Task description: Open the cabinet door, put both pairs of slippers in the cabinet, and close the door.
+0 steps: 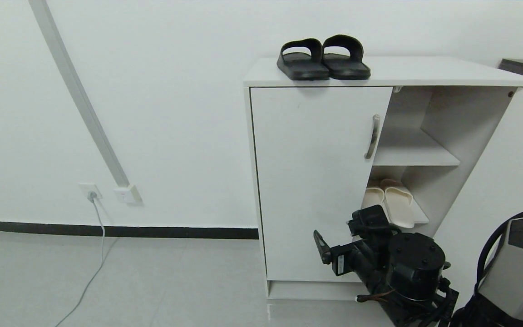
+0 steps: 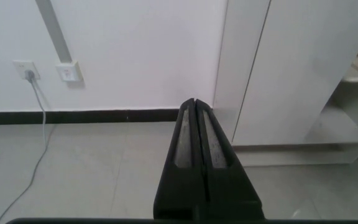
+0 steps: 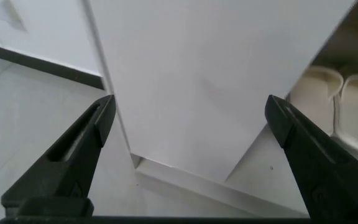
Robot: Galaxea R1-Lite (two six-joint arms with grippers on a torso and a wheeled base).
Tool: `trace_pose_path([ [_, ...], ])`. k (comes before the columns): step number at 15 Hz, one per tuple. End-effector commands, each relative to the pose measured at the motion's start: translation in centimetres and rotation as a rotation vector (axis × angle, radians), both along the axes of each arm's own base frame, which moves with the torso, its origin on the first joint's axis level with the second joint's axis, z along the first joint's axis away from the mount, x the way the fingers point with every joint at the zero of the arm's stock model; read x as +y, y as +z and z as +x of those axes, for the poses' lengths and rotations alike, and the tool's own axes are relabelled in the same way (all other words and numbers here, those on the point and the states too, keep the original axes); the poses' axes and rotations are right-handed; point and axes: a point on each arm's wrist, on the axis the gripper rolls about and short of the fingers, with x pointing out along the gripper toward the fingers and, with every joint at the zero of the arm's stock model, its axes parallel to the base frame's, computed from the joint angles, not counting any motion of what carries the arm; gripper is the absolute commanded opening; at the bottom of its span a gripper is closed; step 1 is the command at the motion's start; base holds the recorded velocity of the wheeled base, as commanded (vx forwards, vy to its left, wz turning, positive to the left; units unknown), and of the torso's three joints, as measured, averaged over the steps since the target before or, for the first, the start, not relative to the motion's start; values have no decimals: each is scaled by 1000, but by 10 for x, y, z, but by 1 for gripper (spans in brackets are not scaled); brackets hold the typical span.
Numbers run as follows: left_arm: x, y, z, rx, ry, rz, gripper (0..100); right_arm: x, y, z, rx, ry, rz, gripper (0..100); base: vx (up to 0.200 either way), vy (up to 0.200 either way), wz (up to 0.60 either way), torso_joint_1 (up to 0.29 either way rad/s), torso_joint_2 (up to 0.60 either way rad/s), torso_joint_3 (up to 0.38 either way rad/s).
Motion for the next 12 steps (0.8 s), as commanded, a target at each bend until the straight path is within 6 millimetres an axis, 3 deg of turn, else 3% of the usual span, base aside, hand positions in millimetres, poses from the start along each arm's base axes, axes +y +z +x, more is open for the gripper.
trace_pose_path([
  [1, 0, 0, 0, 2, -1, 1, 0, -1, 0, 0, 1, -3, -2, 100, 0, 0, 0, 27, -515, -359],
  [12, 0, 0, 0, 2, -1, 1, 0, -3, 1, -2, -4, -1, 4, 100, 0, 0, 0, 142, -472, -330],
])
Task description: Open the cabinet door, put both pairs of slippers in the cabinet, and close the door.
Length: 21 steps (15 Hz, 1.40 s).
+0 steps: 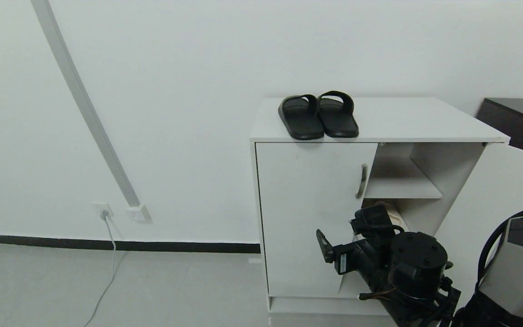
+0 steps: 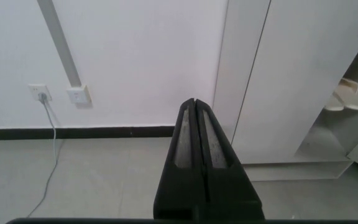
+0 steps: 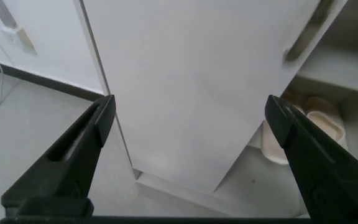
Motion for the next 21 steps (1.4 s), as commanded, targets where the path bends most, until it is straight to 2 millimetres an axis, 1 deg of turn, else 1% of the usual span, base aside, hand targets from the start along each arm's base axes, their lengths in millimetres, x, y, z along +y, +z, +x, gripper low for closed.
trace_pose_path([
  [1, 0, 0, 0, 1, 0, 0, 0, -1, 0, -1, -6, 1, 2, 100, 0, 0, 0, 178, -500, -325],
  [8, 0, 0, 0, 1, 0, 0, 0, -1, -1, -1, -6, 5, -7, 100, 0, 0, 0, 205, -519, -313],
  [16, 0, 0, 0, 1, 0, 0, 0, 0, 1, -1, -12, 3, -1, 100, 0, 0, 0, 253, -575, -322],
  [19, 0, 0, 0, 1, 0, 0, 0, 0, 1, -1, -18, 25, 9, 100, 0, 0, 0, 201, -427, -242],
  [21, 0, 0, 0, 1, 0, -1, 0, 0, 2, -1, -37, 62, -5, 100, 0, 0, 0, 56, -107, -56],
])
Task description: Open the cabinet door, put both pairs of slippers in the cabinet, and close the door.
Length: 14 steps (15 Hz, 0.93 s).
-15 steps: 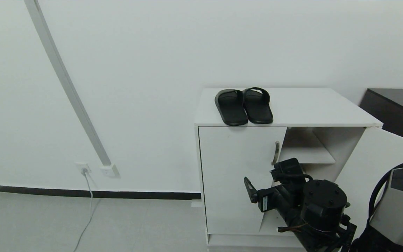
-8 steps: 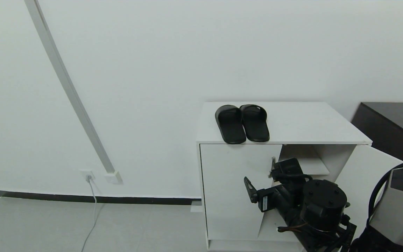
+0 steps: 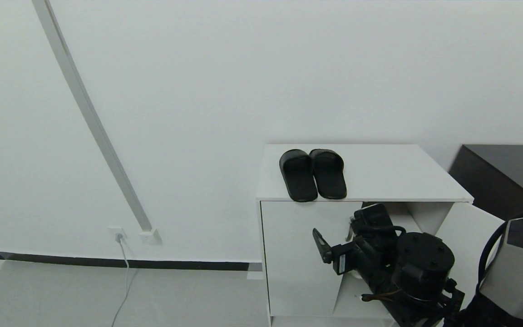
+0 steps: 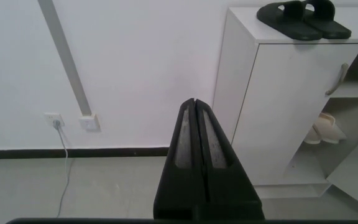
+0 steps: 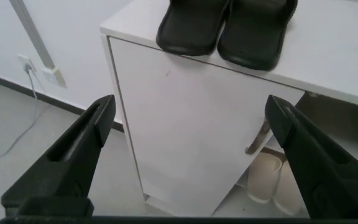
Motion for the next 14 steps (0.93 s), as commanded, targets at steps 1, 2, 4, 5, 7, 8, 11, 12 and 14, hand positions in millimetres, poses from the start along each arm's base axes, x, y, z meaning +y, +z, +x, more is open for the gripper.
trace_pose_path([
  [1, 0, 0, 0, 1, 0, 1, 0, 0, 0, 0, -6, 4, -12, 100, 0, 0, 0, 0, 0, 0],
  [2, 0, 0, 0, 1, 0, 1, 0, 1, 5, 1, -27, 4, -17, 100, 0, 0, 0, 0, 0, 0],
  [4, 0, 0, 0, 1, 0, 1, 0, 8, 22, 9, -52, -1, -19, 100, 0, 0, 0, 0, 0, 0],
  [5, 0, 0, 0, 1, 0, 2, 0, 9, 36, 9, -35, -1, -32, 100, 0, 0, 0, 0, 0, 0],
  [7, 0, 0, 0, 1, -1, 4, 0, 11, 75, 11, 2, -1, -34, 100, 0, 0, 0, 0, 0, 0],
  [8, 0, 0, 0, 1, -1, 4, 0, 12, 95, 12, 37, -5, -34, 100, 0, 0, 0, 0, 0, 0],
  [11, 0, 0, 0, 1, -1, 5, 0, 17, 153, 19, 171, -67, 7, 100, 0, 0, 0, 0, 0, 0],
  [12, 0, 0, 0, 1, -1, 4, 0, 21, 170, 20, 202, -102, 48, 100, 0, 0, 0, 0, 0, 0],
  [14, 0, 0, 0, 1, -1, 4, 0, 29, 168, 19, 255, -112, 108, 100, 0, 0, 0, 0, 0, 0],
])
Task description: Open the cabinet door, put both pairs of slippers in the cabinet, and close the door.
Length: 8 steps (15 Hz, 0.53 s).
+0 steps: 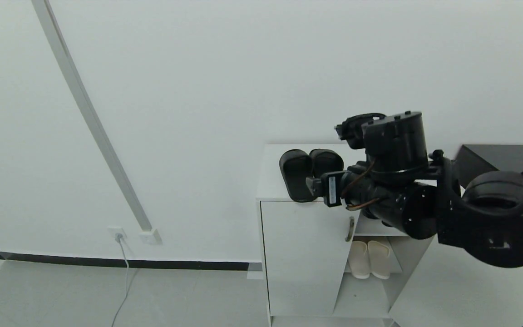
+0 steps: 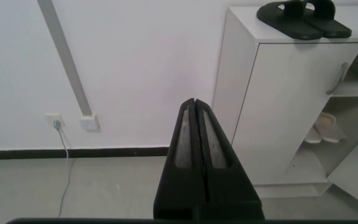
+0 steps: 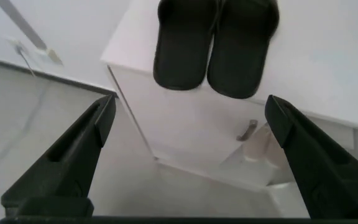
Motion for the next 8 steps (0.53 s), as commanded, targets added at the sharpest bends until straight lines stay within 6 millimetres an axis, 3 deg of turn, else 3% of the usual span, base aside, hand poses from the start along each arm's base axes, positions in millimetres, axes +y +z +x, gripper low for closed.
trace_pose_path([
  [1, 0, 0, 0, 1, 0, 0, 0, 7, 5, -1, 1, -41, 72, 100, 0, 0, 0, 0, 0, 0],
  [4, 0, 0, 0, 1, 0, 0, 0, 11, -21, 4, -45, -43, 86, 100, 0, 0, 0, 0, 0, 0],
  [8, 0, 0, 0, 1, 0, 0, 0, 9, -37, 3, -21, -40, 45, 100, 200, 0, 0, -4, -4, 4],
])
